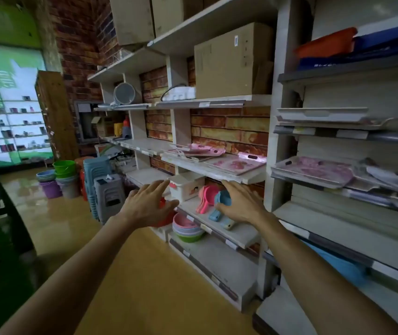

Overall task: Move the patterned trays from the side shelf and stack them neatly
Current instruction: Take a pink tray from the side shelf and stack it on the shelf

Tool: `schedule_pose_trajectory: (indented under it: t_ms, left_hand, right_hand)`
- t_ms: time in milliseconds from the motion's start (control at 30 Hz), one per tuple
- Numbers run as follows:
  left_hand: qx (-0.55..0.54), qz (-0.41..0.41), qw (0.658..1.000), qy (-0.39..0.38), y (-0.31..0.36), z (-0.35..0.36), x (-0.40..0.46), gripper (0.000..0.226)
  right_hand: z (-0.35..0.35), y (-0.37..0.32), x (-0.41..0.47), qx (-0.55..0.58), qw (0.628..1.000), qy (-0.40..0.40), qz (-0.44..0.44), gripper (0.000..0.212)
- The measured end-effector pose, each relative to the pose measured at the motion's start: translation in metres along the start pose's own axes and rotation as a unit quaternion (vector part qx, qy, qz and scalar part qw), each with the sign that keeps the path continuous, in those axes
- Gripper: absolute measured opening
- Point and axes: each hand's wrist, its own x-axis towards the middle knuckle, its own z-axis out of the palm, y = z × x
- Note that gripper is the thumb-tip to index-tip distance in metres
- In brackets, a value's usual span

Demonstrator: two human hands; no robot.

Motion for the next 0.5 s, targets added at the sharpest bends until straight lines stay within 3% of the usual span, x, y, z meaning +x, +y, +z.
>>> schedule_pose_trajectory:
  t_ms: [500]
  left_hand:
    - [-0.012,-0.016,1.000,0.003,-0.091,0.072,0.241,0.074]
  right_hand:
    - [0.073,0.035,0.263,0.026,1.000,-0.007,-0.013,0.075]
